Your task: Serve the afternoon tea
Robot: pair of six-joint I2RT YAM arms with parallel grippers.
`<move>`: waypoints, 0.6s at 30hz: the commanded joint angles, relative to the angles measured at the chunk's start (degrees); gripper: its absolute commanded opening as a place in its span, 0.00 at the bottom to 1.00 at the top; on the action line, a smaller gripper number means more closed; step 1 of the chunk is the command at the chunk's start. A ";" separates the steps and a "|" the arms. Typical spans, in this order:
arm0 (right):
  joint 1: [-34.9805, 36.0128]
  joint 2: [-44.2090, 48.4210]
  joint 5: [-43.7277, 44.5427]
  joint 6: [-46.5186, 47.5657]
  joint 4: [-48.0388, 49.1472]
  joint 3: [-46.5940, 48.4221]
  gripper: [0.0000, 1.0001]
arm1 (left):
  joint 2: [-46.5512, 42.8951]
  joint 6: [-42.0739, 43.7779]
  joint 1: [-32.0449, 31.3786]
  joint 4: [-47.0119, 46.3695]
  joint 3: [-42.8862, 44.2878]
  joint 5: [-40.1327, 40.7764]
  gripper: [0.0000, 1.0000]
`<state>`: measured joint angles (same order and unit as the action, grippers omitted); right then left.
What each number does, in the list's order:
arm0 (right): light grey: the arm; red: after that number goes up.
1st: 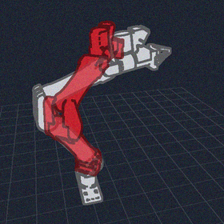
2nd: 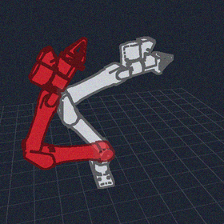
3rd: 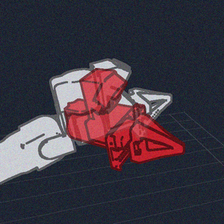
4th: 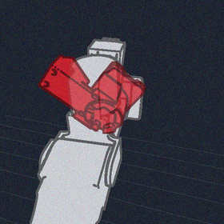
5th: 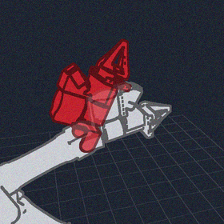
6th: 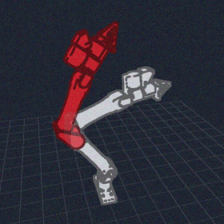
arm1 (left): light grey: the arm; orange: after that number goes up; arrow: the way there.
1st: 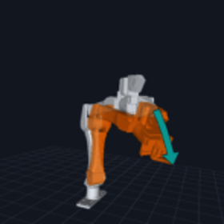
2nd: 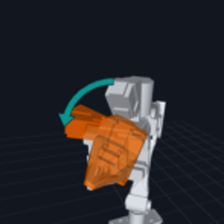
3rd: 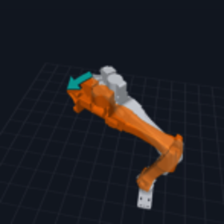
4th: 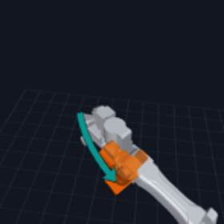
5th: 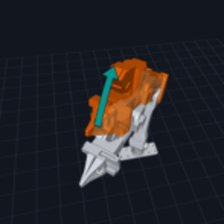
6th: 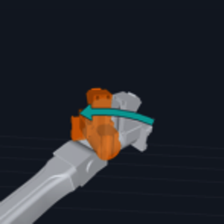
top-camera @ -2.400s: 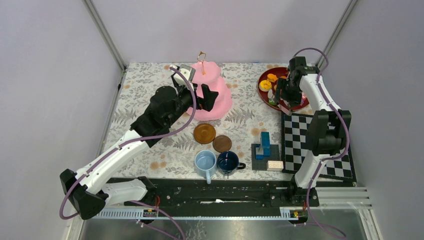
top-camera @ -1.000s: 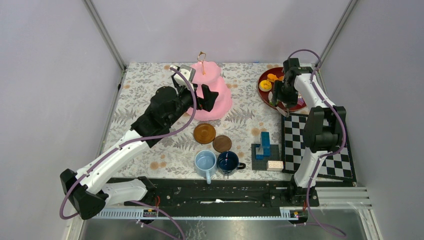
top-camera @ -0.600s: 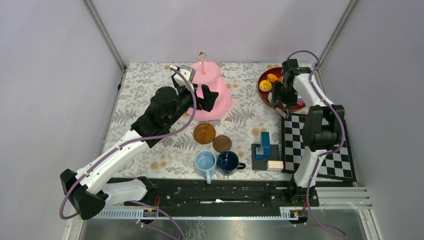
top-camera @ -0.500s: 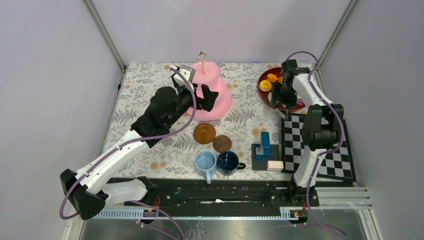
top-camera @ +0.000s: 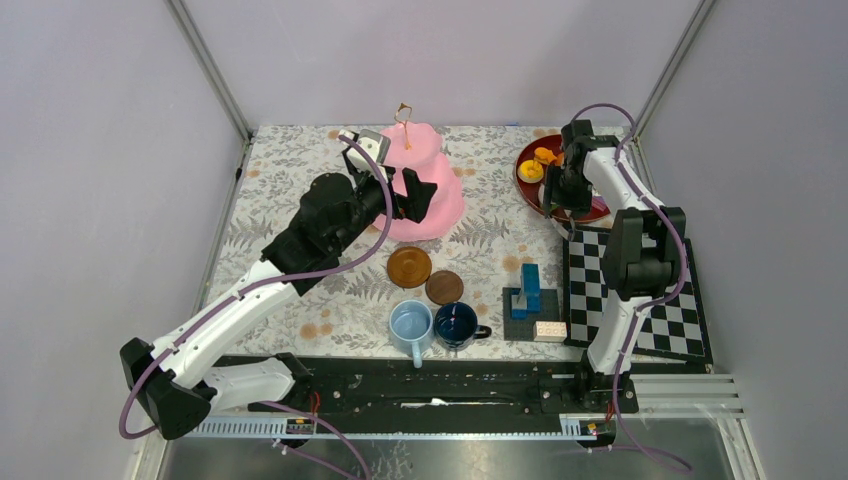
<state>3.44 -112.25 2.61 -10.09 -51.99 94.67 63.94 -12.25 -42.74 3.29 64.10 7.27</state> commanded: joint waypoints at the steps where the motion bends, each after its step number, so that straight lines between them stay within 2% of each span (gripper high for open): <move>1: 0.42 3.85 2.74 -0.04 0.03 1.98 0.36 | -1.44 -0.05 -0.05 -2.51 -0.02 -0.32 0.99; 7: 0.42 6.34 2.69 0.20 0.62 1.75 0.35 | -1.71 -0.05 -0.01 -2.25 0.26 -0.47 0.99; 13: 0.89 10.00 -1.87 -0.70 3.09 0.87 0.35 | -2.30 -0.21 0.01 -2.19 0.33 -0.61 0.99; 18: 4.59 10.65 -4.31 -1.48 4.67 1.07 0.35 | -2.67 -0.40 -0.06 -2.17 0.33 -0.76 0.99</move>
<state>4.27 -104.25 1.93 -10.61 -49.63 94.65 63.05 -12.29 -42.74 3.31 64.10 6.87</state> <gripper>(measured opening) 0.587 0.990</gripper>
